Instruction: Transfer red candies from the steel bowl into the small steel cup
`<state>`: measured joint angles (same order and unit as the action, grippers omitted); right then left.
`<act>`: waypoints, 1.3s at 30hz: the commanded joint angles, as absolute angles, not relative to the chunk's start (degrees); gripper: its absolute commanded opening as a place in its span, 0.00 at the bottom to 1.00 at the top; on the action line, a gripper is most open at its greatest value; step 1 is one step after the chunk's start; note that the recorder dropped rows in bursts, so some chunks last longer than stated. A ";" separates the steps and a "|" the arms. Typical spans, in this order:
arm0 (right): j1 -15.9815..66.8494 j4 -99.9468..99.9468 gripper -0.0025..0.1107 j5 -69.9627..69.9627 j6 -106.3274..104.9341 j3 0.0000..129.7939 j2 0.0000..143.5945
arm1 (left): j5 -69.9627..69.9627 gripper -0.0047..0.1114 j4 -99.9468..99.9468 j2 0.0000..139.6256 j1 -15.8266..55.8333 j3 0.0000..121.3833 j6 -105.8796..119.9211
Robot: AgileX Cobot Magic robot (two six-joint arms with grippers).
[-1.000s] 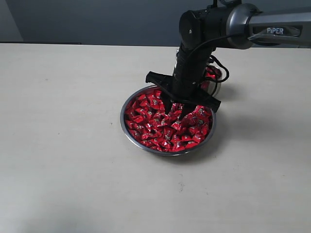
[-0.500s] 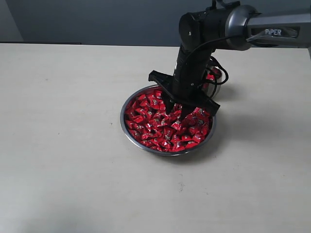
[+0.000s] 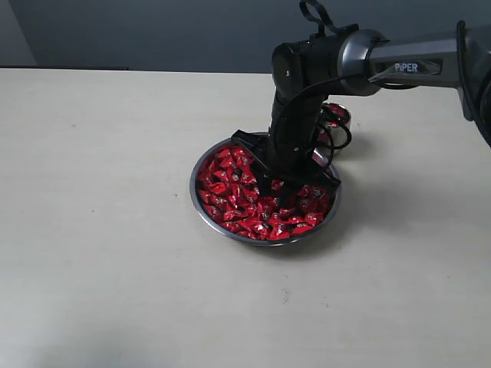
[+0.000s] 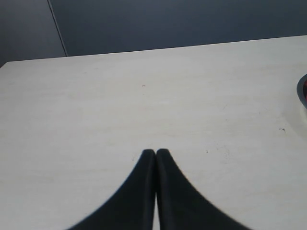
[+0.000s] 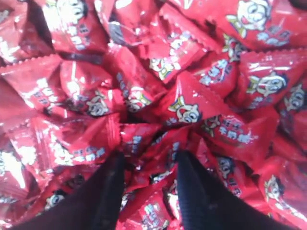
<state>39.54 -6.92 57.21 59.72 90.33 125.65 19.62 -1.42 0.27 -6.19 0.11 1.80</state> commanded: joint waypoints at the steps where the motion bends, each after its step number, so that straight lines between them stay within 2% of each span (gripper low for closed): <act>1: 39.47 -6.58 0.35 59.81 60.00 90.56 125.43 | 19.14 0.04 -1.55 0.00 -6.18 0.00 1.68; 28: 39.47 -8.40 0.35 59.41 60.09 90.56 125.43 | 19.14 0.04 -1.55 0.00 -6.18 0.00 1.68; 39: 39.47 -5.67 0.35 66.13 60.09 90.56 125.51 | 19.14 0.04 -1.55 0.00 -6.18 0.00 1.68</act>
<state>39.54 -6.93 64.30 60.09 90.42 125.65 19.62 -1.42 0.27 -6.19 0.11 1.80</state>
